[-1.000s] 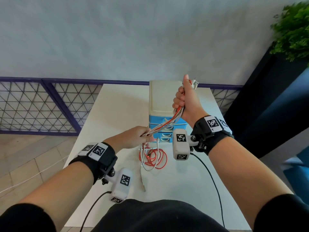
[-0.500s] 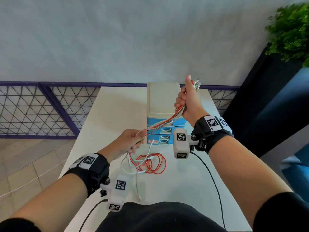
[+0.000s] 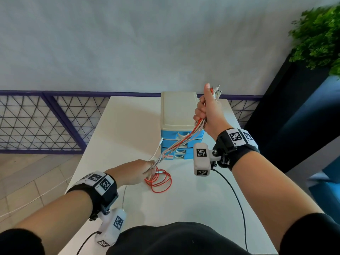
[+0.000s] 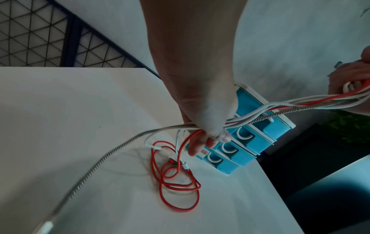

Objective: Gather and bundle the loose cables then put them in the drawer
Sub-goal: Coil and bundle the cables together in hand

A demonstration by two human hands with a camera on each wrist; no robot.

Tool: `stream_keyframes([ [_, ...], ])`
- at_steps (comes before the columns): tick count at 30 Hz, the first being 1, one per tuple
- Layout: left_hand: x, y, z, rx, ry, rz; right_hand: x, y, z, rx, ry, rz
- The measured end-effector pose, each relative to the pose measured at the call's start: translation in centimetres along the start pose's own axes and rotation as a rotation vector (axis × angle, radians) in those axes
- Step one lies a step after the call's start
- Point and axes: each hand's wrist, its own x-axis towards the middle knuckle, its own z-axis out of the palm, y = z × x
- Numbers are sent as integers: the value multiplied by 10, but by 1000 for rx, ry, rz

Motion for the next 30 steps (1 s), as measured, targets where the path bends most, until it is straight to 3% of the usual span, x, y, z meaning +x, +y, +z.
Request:
stream_keyframes([
  [11,2,-11,-12,240,152,-18,-3,-4,8,0,-32,5],
  [20,5,-1,-2,582,162,229,-2,-10,14,11,-41,-14],
  [23,4,-3,1,479,210,184,-2,-13,18,22,-45,-23],
  [27,-1,-7,-1,158,230,-53,-3,-20,18,55,-53,-43],
  [30,-2,-11,-7,22,303,-111,-4,-21,19,73,-63,-45],
])
